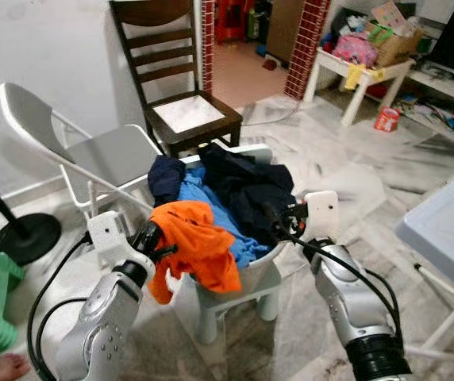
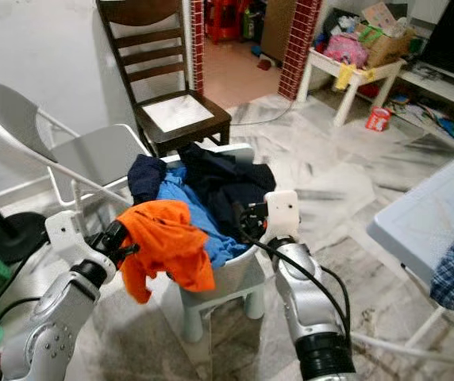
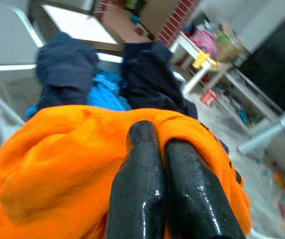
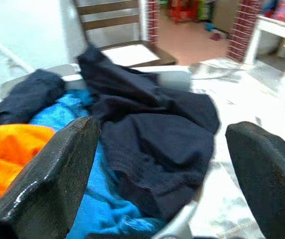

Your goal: Hang hanger

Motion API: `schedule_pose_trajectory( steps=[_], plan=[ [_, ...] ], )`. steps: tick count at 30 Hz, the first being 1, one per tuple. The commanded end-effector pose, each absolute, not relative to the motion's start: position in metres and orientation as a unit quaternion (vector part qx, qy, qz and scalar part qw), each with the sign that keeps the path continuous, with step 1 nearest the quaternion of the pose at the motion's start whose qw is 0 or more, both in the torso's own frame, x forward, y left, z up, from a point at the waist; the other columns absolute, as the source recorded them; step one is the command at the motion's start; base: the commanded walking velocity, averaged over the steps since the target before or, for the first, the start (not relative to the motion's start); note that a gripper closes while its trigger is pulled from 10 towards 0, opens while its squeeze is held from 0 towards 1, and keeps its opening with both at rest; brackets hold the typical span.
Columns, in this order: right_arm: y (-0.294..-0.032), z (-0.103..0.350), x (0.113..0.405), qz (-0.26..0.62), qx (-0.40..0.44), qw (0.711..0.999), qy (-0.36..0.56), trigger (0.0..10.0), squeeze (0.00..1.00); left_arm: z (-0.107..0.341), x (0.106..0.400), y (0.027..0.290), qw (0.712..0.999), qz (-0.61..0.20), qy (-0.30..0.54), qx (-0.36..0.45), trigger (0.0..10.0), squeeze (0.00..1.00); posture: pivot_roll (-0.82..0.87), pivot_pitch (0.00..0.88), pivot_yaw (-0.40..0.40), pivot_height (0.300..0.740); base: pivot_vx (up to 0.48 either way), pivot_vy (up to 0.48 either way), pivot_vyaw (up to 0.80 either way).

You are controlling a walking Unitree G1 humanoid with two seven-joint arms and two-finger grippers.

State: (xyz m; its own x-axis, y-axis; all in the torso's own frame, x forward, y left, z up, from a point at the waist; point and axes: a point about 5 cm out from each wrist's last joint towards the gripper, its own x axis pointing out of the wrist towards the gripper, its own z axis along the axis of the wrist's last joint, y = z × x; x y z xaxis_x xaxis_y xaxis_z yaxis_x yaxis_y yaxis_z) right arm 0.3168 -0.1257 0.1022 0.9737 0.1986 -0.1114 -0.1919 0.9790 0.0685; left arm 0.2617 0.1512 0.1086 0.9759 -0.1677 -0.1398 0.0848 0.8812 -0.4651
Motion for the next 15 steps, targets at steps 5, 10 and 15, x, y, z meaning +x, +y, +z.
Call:
schedule_pose_trajectory(
  steps=[5, 10, 15],
  plan=[
    [-0.132, 0.105, 0.319, 0.073, 0.044, 0.995, 0.054, 10.0, 0.0, 0.113, 0.262, 0.143, 0.966, -0.078, 0.101, -0.227, 10.0, 0.0, 0.0, 0.0, -0.004, 0.74, 0.0, 0.0, -0.64],
    [-0.135, 0.108, 0.322, 0.068, 0.045, 0.995, 0.051, 10.0, 0.0, 0.117, 0.268, 0.141, 0.961, -0.093, 0.093, -0.245, 10.0, 0.0, -0.01, 0.0, -0.002, 0.74, 0.0, 0.0, 0.0],
    [-0.136, 0.113, 0.324, 0.061, 0.047, 0.996, 0.043, 10.0, 0.0, 0.123, 0.275, 0.138, 0.958, -0.109, 0.086, -0.252, 10.0, 0.0, -0.02, 0.0, 0.002, 0.74, 0.0, 0.11, -0.8]
  ],
)
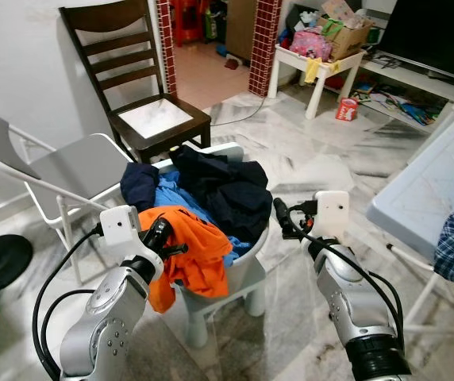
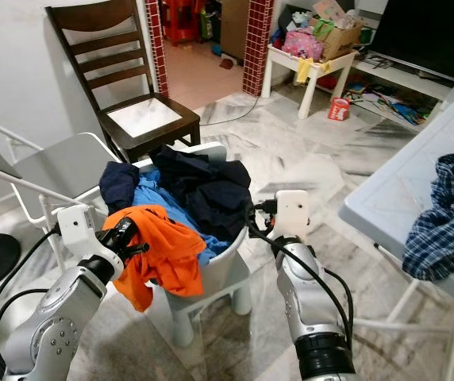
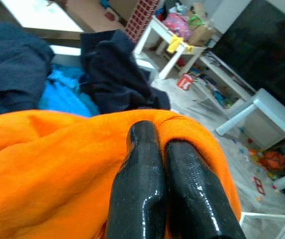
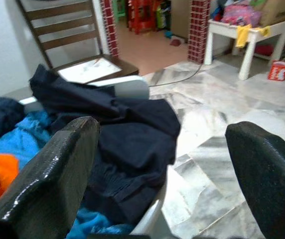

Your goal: Hang hanger

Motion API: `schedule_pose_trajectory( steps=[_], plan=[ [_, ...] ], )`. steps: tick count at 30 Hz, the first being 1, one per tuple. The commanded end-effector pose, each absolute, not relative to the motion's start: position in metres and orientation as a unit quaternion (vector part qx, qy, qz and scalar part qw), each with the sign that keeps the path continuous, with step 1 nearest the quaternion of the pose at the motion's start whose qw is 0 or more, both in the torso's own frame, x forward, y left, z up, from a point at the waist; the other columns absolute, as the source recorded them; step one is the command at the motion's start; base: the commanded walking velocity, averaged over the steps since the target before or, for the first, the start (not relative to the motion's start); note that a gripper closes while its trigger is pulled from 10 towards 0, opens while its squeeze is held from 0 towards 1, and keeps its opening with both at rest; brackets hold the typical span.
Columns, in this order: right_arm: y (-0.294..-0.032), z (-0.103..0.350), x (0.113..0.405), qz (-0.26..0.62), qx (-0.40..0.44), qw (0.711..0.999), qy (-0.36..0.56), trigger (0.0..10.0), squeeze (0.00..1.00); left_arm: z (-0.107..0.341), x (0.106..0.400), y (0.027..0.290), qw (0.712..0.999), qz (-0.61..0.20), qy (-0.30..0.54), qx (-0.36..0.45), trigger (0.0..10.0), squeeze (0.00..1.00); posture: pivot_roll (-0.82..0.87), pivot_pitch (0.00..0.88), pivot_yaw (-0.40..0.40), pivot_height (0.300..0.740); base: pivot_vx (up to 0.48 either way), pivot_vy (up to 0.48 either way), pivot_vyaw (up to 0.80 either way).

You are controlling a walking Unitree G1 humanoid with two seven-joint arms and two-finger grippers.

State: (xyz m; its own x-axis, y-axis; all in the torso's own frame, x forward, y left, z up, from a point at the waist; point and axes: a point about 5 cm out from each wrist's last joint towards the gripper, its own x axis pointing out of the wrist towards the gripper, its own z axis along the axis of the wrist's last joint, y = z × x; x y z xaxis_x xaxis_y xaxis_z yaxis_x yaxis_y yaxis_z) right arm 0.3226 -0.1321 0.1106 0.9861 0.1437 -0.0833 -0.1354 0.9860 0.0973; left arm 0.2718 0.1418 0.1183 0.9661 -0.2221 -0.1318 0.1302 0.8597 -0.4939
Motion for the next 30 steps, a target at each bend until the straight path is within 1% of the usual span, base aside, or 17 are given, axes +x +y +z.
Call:
schedule_pose_trajectory(
  steps=[1, 4, 9, 19, 30],
  plan=[
    [-0.136, 0.113, 0.324, 0.061, 0.047, 0.996, 0.043, 10.0, 0.0, 0.123, 0.275, 0.138, 0.958, -0.109, 0.086, -0.252, 10.0, 0.0, -0.02, 0.0, 0.002, 0.74, 0.0, 0.3, -0.8],
    [-0.136, 0.114, 0.324, 0.06, 0.044, 0.996, 0.039, 10.0, 0.0, 0.126, 0.277, 0.137, 0.955, -0.122, 0.068, -0.262, 10.0, 0.0, -0.03, 0.0, 0.004, 0.74, 0.0, 0.32, -0.8],
    [-0.137, 0.114, 0.324, 0.058, 0.045, 0.997, 0.039, 10.0, 0.0, 0.128, 0.277, 0.134, 0.951, -0.142, 0.062, -0.266, 10.0, 0.0, -0.03, 0.0, 0.003, 0.74, 0.0, 0.0, -0.8],
    [-0.139, 0.116, 0.324, 0.055, 0.04, 0.997, 0.033, 10.0, 0.0, 0.128, 0.278, 0.129, 0.943, -0.166, 0.062, -0.282, 10.0, 0.0, -0.05, 0.0, 0.006, 0.74, 0.283, 0.0, -0.8],
    [-0.141, 0.118, 0.325, 0.048, 0.04, 0.998, 0.028, 10.0, 0.0, 0.127, 0.28, 0.127, 0.941, -0.173, 0.066, -0.281, 10.0, 0.0, -0.06, 0.0, 0.014, 0.74, 0.266, 0.0, -0.8]
  ],
)
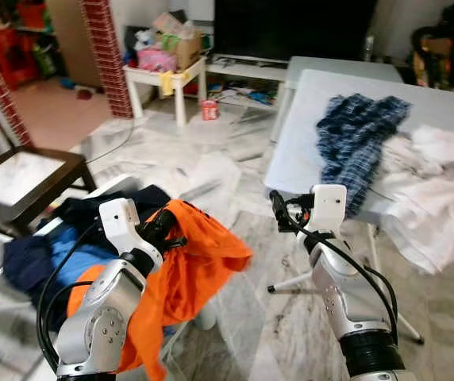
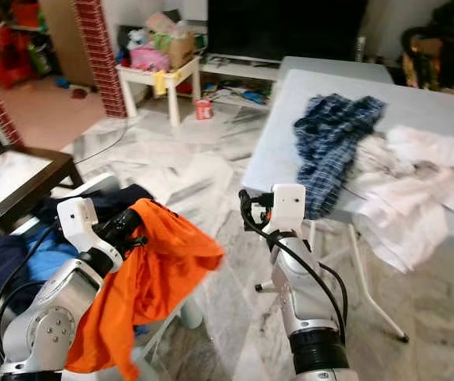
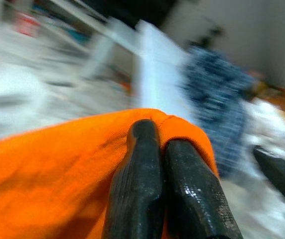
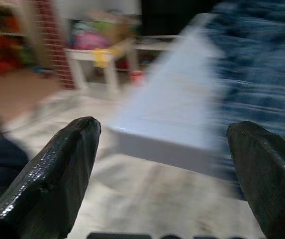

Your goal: Hang hanger

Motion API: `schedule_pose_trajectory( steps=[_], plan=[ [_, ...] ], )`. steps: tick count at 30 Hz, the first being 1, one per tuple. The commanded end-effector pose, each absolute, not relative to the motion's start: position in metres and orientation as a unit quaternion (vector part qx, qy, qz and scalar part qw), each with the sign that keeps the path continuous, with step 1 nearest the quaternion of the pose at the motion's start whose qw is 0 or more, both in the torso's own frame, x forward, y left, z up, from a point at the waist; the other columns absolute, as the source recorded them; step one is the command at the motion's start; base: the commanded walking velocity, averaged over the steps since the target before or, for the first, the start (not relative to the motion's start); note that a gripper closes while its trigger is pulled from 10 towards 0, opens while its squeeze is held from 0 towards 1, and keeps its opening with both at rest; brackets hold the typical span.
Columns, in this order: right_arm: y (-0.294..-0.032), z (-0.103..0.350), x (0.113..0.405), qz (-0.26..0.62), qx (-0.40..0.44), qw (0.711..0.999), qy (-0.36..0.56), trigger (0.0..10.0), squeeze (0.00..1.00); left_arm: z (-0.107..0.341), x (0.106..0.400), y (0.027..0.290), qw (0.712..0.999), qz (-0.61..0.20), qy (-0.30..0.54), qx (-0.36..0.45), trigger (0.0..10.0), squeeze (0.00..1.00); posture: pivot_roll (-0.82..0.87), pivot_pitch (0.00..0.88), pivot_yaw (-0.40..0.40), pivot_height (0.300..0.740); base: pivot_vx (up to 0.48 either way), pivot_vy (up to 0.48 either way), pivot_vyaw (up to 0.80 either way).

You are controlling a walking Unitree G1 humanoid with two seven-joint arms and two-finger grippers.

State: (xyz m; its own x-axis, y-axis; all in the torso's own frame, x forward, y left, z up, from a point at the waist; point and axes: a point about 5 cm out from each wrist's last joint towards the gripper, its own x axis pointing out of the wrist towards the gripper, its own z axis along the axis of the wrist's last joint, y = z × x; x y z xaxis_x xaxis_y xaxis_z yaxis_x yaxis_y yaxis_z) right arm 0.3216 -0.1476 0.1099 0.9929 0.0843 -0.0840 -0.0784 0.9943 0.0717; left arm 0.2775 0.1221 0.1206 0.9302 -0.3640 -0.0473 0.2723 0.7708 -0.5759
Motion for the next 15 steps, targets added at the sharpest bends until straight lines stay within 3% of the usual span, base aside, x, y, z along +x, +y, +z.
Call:
schedule_pose_trajectory(
  steps=[1, 15],
  plan=[
    [-0.1412, 0.1184, 0.3246, 0.048, 0.04, 0.998, 0.028, 10.0, 0.0, 0.1271, 0.28, 0.127, 0.941, -0.173, 0.066, -0.281, 10.0, 0.0, -0.06, 0.0, 0.014, 0.74, 0.266, 0.0, -0.8],
    [-0.1412, 0.1184, 0.3246, 0.048, 0.04, 0.998, 0.028, 10.0, 0.0, 0.1271, 0.28, 0.127, 0.941, -0.173, 0.066, -0.281, 10.0, 0.0, -0.06, 0.0, 0.014, 0.74, 0.266, 0.0, -0.8]
  ],
)
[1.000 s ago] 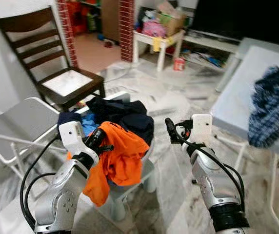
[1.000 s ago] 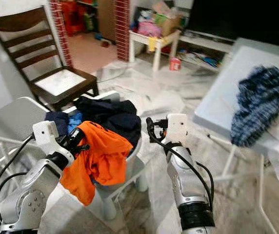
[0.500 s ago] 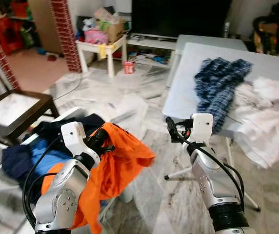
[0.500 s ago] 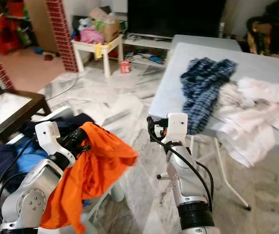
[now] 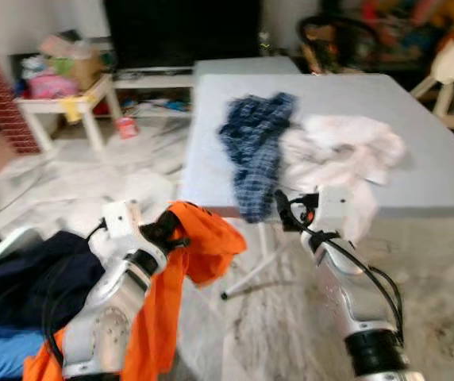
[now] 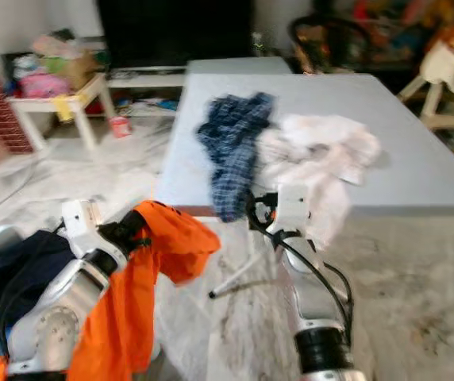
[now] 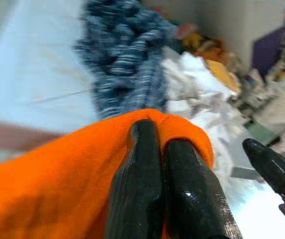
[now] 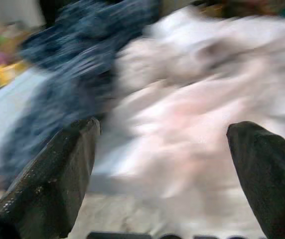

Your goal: Hang hanger

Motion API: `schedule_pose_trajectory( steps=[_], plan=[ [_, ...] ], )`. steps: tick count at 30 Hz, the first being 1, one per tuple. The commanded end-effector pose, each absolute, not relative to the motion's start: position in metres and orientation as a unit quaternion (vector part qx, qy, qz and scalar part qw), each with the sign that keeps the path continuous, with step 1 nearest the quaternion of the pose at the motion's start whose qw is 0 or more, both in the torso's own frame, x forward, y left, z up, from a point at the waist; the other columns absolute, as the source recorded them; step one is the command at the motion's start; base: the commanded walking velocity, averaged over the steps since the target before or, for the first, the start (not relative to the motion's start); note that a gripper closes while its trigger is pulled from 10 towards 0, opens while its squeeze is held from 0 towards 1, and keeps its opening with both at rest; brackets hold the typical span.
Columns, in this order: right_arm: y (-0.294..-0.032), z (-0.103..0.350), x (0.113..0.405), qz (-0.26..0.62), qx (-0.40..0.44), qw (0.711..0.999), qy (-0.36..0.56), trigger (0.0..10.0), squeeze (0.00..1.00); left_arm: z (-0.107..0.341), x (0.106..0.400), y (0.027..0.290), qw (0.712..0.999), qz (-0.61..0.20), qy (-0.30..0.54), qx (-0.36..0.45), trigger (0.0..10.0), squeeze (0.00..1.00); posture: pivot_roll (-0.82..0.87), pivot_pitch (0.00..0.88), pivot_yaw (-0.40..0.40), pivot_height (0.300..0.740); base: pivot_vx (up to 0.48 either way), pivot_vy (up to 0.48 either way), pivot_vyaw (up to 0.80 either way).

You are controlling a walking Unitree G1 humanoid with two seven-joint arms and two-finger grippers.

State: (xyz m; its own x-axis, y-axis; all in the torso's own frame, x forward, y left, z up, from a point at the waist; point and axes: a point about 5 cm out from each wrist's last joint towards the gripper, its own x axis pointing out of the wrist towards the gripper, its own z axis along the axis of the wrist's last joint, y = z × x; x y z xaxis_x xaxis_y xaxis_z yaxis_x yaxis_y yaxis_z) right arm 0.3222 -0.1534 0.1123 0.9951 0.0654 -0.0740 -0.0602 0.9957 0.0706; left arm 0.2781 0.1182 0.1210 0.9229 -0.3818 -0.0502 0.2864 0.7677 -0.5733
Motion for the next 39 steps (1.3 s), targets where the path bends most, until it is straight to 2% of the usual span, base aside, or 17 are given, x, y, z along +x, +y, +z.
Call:
schedule_pose_trajectory(
  steps=[1, 12, 17, 39],
  plan=[
    [-0.141, 0.118, 0.325, 0.048, 0.04, 0.998, 0.028, 10.0, 0.0, 0.127, 0.28, 0.127, 0.941, -0.173, 0.066, -0.281, 10.0, 0.0, -0.06, 0.0, 0.014, 0.74, 0.266, 0.0, -0.8],
    [-0.141, 0.119, 0.325, 0.047, 0.041, 0.998, 0.027, 10.0, 0.0, 0.127, 0.28, 0.127, 0.941, -0.175, 0.067, -0.282, 10.0, 0.0, -0.06, 0.0, 0.015, 0.74, 0.266, 0.0, -0.8],
    [-0.139, 0.118, 0.328, 0.049, 0.051, 0.997, 0.03, 10.0, 0.0, 0.121, 0.285, 0.131, 0.935, -0.165, 0.089, -0.303, 10.0, 0.0, -0.05, 0.0, 0.017, 0.74, 0.0, -0.286, -0.52],
    [-0.146, 0.12, 0.329, 0.036, 0.056, 0.997, 0.031, 10.0, 0.0, 0.113, 0.291, 0.141, 0.952, -0.087, 0.128, -0.264, 10.0, 0.0, -0.05, 0.0, 0.012, 0.74, 0.0, 0.0, 0.0]
  ],
)
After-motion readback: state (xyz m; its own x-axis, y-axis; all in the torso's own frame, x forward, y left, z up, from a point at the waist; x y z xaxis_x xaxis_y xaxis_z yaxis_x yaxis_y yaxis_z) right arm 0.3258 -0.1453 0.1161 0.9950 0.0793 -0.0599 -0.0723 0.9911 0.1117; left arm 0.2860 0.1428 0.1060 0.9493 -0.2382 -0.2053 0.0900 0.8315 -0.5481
